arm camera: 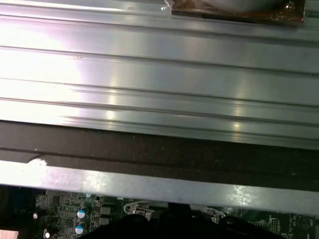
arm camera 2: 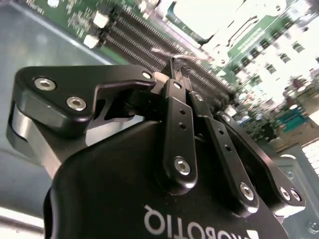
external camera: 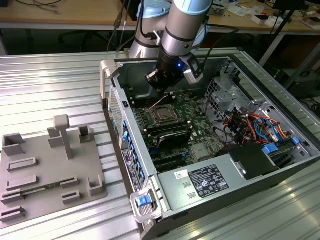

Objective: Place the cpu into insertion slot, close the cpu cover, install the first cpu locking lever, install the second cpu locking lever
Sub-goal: 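Install the first cpu locking lever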

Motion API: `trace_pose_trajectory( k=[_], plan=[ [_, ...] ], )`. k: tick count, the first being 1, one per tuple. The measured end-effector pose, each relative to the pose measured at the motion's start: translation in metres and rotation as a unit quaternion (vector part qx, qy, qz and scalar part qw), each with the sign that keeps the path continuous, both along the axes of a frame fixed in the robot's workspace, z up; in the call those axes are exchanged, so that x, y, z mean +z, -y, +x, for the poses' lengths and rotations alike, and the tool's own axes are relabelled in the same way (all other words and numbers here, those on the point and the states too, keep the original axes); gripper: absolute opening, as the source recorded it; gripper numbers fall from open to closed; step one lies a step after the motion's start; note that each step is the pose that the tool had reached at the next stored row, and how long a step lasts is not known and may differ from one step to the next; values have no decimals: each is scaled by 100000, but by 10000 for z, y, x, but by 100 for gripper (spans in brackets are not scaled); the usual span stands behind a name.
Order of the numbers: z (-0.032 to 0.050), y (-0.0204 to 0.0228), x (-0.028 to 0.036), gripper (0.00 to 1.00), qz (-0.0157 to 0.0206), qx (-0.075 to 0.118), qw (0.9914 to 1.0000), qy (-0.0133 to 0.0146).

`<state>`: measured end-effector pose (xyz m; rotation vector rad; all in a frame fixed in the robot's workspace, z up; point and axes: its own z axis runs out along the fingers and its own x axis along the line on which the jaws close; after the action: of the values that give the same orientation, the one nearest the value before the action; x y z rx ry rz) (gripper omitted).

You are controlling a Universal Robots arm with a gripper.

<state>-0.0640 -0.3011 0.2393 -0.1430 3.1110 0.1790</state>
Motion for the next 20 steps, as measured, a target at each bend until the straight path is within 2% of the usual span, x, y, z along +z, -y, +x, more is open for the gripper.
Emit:
trace_pose_trajectory(
  k=[2,4,8,13,20],
  plan=[
    [0,10,-11,11,714,0,99997,2],
    [0,17,-36,11,1122,-3,99994,9],
    [0,29,-118,11,1663,-4,99986,4],
    [0,54,-154,11,1712,-1,99985,2],
    [0,129,-164,11,1722,-6,99985,9]
  ],
)
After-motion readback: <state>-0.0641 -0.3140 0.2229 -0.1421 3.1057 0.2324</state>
